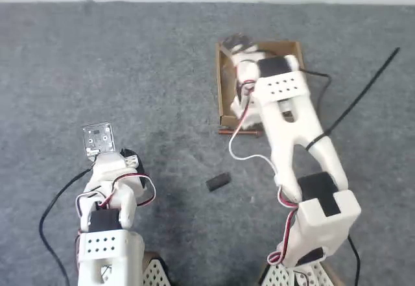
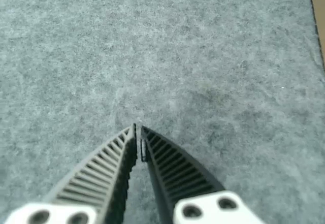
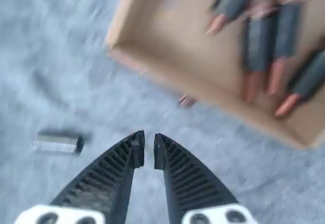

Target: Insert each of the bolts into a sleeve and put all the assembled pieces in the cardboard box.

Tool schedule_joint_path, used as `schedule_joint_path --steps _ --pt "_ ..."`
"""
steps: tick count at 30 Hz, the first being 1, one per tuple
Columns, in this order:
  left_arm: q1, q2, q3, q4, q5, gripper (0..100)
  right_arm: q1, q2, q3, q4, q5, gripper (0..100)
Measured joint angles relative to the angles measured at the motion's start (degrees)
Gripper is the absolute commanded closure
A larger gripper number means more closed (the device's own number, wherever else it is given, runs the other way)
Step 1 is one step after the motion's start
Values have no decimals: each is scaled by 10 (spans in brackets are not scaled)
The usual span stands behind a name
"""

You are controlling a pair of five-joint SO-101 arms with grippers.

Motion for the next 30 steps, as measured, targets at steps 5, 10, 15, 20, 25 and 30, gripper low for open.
schedule_joint_path --steps 5,10,15,20,25,30 --pt "-3 0 0 0 0 989 -31 -2 10 42 8 992" --pt "-3 0 0 0 0 989 -87 -20 102 48 45 992" --pt "-3 0 0 0 0 989 -126 -102 197 1 59 992" --pt "-3 0 0 0 0 989 -161 -176 258 -27 98 991" --pt "-3 0 0 0 0 989 -188 -193 276 -39 156 920" --pt "-5 0 0 0 0 988 -193 -193 306 -64 165 816"
